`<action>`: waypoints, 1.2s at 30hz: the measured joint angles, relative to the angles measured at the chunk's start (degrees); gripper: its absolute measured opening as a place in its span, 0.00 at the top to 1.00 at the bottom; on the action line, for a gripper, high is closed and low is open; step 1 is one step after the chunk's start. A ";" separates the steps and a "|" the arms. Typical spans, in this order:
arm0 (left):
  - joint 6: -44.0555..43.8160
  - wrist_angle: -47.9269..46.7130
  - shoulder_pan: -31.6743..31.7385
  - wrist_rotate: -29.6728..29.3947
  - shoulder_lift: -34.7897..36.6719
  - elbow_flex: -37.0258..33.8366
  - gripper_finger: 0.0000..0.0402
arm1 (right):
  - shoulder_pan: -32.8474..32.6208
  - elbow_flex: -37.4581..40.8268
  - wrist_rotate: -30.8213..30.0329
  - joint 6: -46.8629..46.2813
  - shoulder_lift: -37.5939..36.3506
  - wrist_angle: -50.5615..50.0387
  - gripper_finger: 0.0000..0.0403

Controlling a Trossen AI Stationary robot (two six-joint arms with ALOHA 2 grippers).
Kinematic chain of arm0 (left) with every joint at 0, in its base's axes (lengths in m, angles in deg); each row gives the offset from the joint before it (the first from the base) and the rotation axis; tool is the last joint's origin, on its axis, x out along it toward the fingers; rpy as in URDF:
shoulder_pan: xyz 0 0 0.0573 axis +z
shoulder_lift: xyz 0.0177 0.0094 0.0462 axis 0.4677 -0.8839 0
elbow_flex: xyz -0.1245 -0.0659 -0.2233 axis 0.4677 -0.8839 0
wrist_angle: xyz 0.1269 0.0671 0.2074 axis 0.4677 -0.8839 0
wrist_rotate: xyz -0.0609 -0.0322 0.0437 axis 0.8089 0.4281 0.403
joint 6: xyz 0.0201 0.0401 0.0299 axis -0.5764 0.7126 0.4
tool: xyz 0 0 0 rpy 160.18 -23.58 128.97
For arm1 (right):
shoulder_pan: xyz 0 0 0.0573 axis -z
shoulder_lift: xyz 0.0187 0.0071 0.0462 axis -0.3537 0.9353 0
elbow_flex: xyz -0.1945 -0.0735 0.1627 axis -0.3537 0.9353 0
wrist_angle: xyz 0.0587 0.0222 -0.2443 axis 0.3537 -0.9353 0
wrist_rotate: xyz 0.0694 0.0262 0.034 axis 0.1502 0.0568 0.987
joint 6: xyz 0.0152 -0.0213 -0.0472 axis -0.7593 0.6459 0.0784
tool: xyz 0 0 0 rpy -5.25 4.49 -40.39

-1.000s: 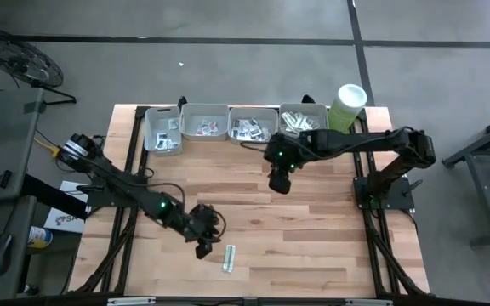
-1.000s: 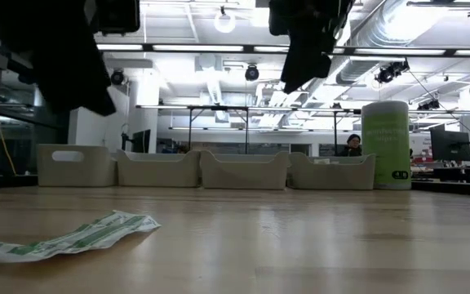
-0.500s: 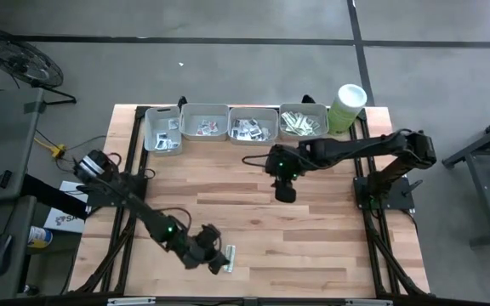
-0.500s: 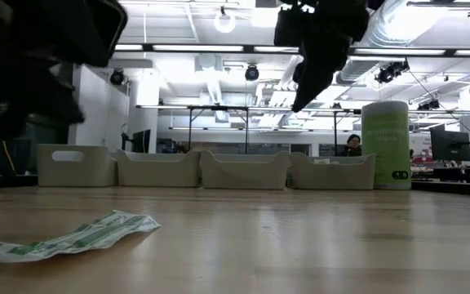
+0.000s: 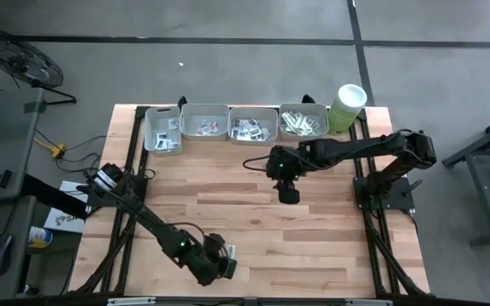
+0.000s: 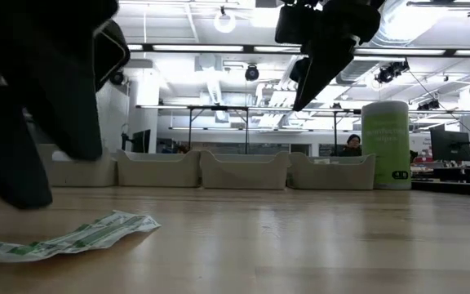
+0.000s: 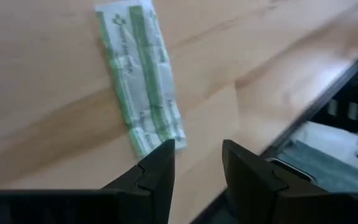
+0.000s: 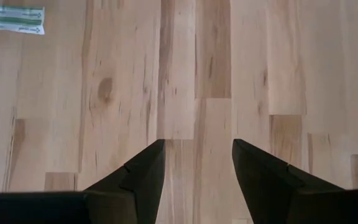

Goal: Pick & Place First Aid Supplies
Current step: Put the green bandage into the right gray bin

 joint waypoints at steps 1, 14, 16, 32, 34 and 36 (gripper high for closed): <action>-0.62 -1.59 0.00 -0.02 -0.47 0.82 0.67 | 0.00 -0.02 0.10 0.02 0.00 -0.04 0.55; -1.94 -4.14 0.00 0.22 -2.83 2.37 0.67 | 0.00 -0.04 2.65 -0.17 0.00 -0.31 0.55; -2.46 -3.61 0.00 0.73 -3.55 2.48 0.67 | 0.00 -0.04 2.64 -0.17 0.00 -0.28 0.55; -2.12 -11.15 0.00 0.59 -5.28 2.61 0.67 | -6.85 -0.13 16.47 -8.35 2.66 10.59 0.55; -1.37 -11.11 -0.02 0.63 -5.32 2.59 0.67 | -8.69 -0.13 16.80 -10.16 5.15 13.92 0.55; -1.31 -11.14 -0.02 0.64 -5.32 2.59 0.67 | -10.34 -0.13 17.20 -11.29 7.87 16.46 0.55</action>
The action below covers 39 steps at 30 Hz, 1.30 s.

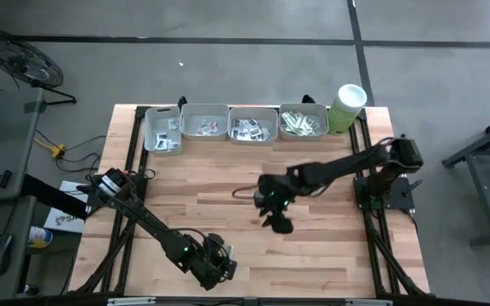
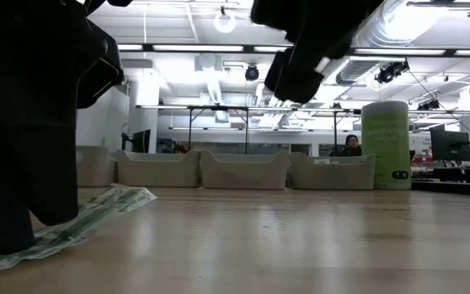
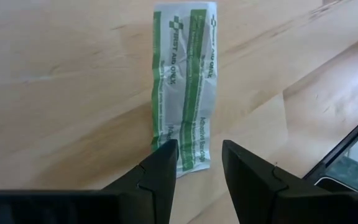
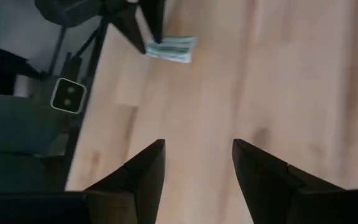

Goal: Pick & Place First Aid Supplies
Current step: Put the green bandage into the right gray bin

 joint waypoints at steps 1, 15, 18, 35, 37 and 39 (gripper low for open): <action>0.02 0.00 0.00 -0.01 -0.01 -0.02 0.67 | -0.61 0.00 0.34 -0.86 1.32 1.49 0.55; 1.33 0.17 -0.02 -0.97 -0.04 -0.17 0.67 | -3.32 0.02 6.85 -10.02 14.97 21.26 0.55; 1.55 0.11 -0.02 -1.10 -0.04 -0.17 0.67 | -3.49 0.02 8.40 -12.38 16.85 25.71 0.55; 3.58 0.20 0.00 -1.20 -0.06 -0.20 0.67 | -3.89 0.01 8.31 -19.52 26.69 43.88 0.55; 3.68 0.17 0.02 -1.28 -0.07 -0.20 0.67 | -3.88 -0.12 8.13 -20.57 27.73 46.57 0.55; 3.73 0.17 0.02 -1.30 -0.06 -0.20 0.67 | -3.86 -0.17 8.12 -21.26 28.39 48.68 0.55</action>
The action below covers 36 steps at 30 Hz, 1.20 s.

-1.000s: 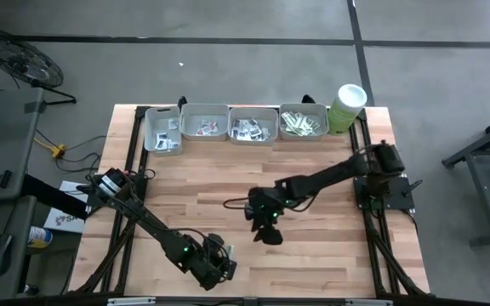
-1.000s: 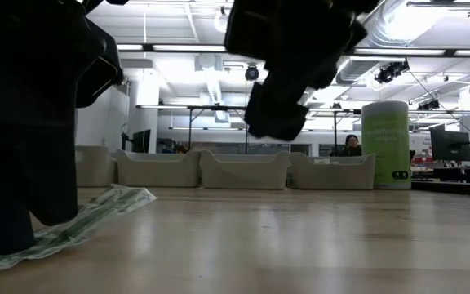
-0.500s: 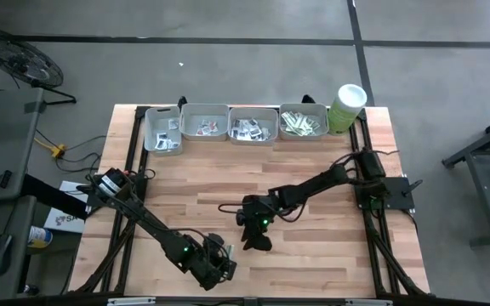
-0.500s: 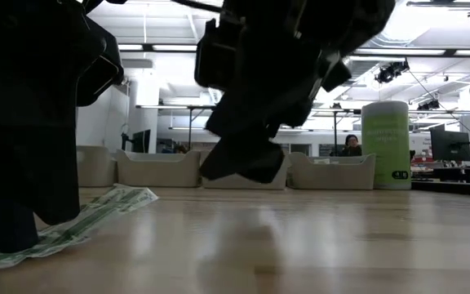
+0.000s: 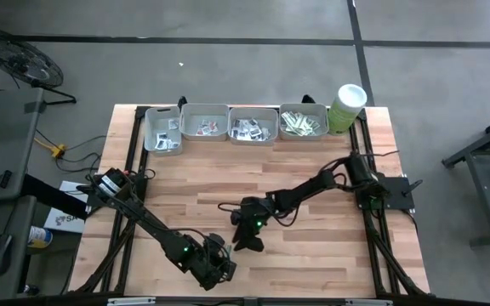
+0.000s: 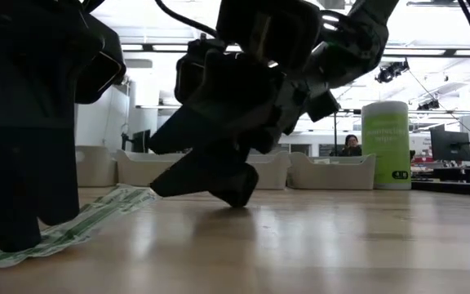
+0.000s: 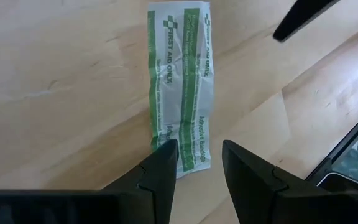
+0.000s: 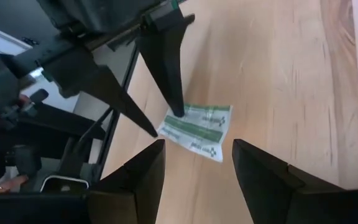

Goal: Pick & Place First Aid Supplies
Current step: Put the green bandage into the right gray bin

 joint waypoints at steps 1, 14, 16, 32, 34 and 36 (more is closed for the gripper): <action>0.40 0.00 0.00 -0.02 0.00 0.00 0.67 | -0.03 0.00 -0.04 -0.31 0.32 0.78 0.55; 2.57 -0.02 0.02 -0.69 0.00 -0.02 0.67 | -1.99 -1.60 -5.62 4.16 0.84 -2.18 0.55; 2.57 -0.04 0.02 -0.93 0.00 -0.04 0.67 | -2.10 -1.60 -5.82 4.04 0.84 -2.27 0.55; 2.57 0.07 0.02 -1.07 -0.02 -0.07 0.67 | -3.41 -1.55 -8.62 5.61 1.66 -2.36 0.89; 2.57 0.09 0.02 -1.07 -0.02 -0.07 0.67 | -3.40 -1.55 -8.19 5.79 1.67 -2.38 0.97; 2.55 0.12 0.02 -1.07 -0.02 -0.07 0.67 | -3.39 -1.51 -7.50 6.76 1.69 -2.57 0.98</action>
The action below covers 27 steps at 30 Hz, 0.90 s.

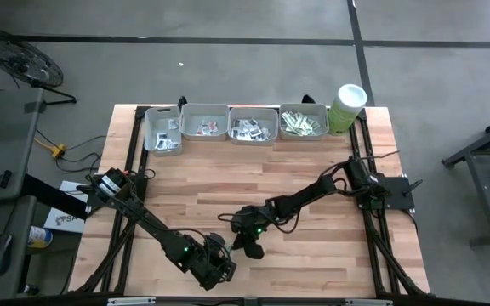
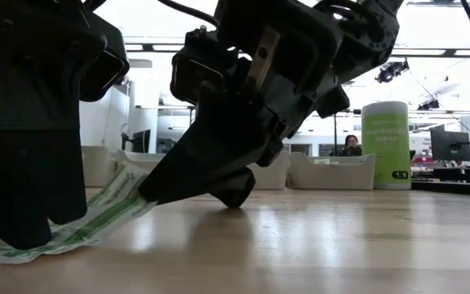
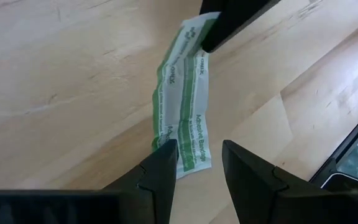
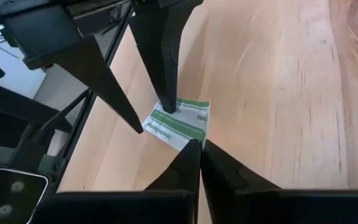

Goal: Pick & Place First Aid Supplies
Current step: Put the green bandage into the right gray bin

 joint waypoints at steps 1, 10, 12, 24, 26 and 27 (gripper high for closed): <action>0.00 0.01 0.00 0.00 0.00 0.00 0.67 | 0.00 0.00 0.01 0.05 0.00 -0.13 0.98; 1.46 0.57 0.06 -0.03 1.80 -0.11 0.67 | 0.81 -0.08 3.38 -0.40 -0.04 -2.15 1.00; 3.13 -0.84 0.11 -0.12 3.56 -0.34 0.67 | 0.92 -0.09 3.64 -0.21 -0.07 -2.94 1.00; 9.26 -8.56 0.02 -7.58 14.70 -0.24 0.67 | 2.74 0.29 2.82 3.22 -4.30 -14.70 1.00; 10.42 -11.43 0.00 -10.71 16.41 -0.20 0.67 | 3.56 0.42 1.77 4.50 -6.01 -18.18 1.00; 11.42 -13.02 0.00 -12.20 17.21 -0.20 0.67 | 4.07 0.42 0.46 5.36 -7.05 -19.93 1.00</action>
